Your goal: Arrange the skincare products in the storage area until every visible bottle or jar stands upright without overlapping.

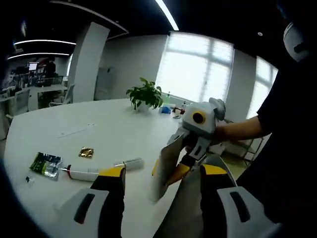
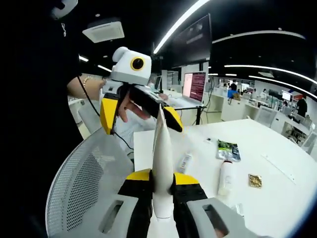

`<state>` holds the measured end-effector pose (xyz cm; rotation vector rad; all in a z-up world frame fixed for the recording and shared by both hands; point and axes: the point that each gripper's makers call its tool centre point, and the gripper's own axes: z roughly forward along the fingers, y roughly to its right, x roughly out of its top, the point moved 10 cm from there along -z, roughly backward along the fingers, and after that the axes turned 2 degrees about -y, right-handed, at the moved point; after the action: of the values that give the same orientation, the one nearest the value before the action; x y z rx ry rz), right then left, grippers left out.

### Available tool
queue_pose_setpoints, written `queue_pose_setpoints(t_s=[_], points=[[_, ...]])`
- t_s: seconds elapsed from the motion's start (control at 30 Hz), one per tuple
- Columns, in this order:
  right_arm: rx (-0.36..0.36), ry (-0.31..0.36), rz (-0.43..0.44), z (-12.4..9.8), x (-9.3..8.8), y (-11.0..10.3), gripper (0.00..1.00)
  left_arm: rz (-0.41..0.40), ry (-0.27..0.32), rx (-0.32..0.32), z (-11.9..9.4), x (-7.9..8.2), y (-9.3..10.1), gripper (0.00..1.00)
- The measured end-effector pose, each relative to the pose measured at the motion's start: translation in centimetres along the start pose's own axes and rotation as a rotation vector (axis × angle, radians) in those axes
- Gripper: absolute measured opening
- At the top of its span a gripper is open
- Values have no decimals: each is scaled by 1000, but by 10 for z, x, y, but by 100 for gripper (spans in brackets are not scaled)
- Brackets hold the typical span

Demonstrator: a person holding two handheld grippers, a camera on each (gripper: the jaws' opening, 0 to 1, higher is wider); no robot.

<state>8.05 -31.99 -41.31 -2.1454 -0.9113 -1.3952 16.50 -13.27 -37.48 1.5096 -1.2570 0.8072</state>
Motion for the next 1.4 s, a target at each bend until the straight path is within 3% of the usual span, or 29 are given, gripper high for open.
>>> queue_pose_setpoints(t_s=[0.47, 0.67, 0.83, 1.27, 1.4], points=[[23, -7, -10, 11, -15, 27, 5, -38, 25, 250, -29, -33, -17, 93], [41, -32, -10, 18, -26, 38, 5, -69, 43, 338, -43, -46, -18, 97], [51, -46, -13, 22, -33, 48, 5, -92, 26, 414, -56, -59, -23, 97], [62, -76, -37, 32, -46, 72, 5, -147, 17, 491, -61, -73, -25, 95], [57, -58, -25, 33, -46, 81, 5, -162, 28, 512, -62, -74, -27, 96]])
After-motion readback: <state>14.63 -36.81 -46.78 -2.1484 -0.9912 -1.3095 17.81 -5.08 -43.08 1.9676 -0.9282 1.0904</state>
